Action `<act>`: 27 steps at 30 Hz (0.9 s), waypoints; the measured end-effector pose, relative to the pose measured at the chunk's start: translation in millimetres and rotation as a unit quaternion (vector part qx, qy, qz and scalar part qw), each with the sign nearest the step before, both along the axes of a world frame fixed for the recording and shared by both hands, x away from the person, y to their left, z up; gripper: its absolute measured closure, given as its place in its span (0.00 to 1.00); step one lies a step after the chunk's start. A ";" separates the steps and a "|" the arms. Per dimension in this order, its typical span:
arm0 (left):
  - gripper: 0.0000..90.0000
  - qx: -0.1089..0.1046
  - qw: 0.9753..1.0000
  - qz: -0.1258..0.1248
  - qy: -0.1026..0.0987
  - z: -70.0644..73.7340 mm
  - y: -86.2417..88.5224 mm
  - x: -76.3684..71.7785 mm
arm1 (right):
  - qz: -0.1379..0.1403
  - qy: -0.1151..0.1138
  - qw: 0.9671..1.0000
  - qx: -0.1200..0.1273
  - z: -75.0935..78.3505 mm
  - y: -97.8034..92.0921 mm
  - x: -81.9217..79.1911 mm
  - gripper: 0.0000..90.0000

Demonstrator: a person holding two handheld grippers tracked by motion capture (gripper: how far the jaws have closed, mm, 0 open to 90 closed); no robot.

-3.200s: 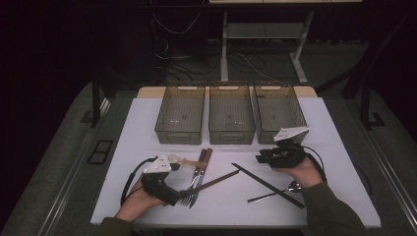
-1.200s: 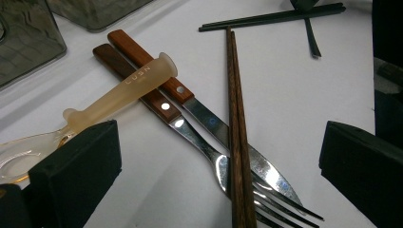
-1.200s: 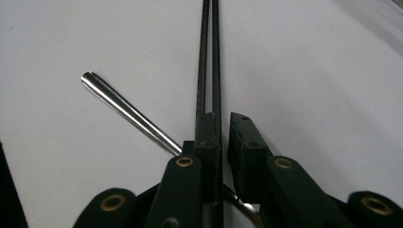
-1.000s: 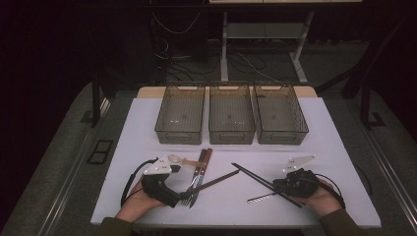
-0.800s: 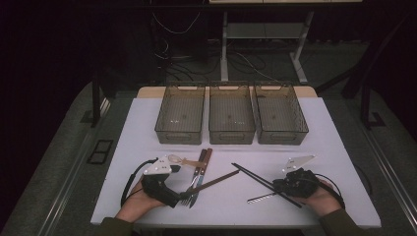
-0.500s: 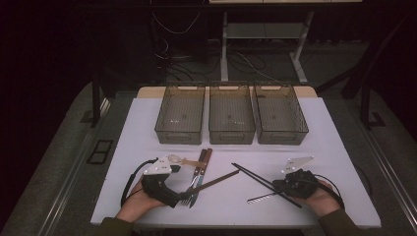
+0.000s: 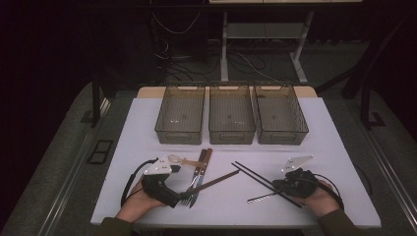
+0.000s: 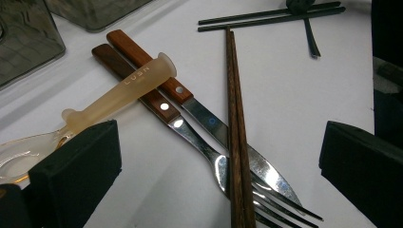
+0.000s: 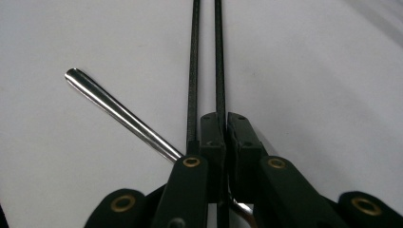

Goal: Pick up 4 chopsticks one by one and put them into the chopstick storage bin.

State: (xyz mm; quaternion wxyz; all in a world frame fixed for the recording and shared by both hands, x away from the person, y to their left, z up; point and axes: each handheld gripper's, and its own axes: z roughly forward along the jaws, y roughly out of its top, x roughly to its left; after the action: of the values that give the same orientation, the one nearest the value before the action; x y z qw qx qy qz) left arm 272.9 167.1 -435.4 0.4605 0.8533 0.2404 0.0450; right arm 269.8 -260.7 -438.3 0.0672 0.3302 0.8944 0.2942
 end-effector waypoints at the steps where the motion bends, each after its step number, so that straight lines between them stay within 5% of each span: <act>1: 0.00 0.000 1.000 0.000 0.000 -0.1 0.0 0.0 | -0.002 0.002 1.000 0.002 0.0 -0.5 0.4 0.95; 27: 0.00 -0.004 1.000 -0.005 -0.001 -0.9 -1.4 -0.5 | -0.007 -0.005 1.000 0.026 8.0 -7.1 1.1 0.95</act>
State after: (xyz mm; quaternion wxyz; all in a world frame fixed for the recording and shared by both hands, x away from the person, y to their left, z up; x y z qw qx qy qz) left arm 272.4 165.7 -436.3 0.4640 0.8529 0.2355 0.0425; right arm 270.9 -267.8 -430.3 0.0651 0.3364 0.8837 0.3188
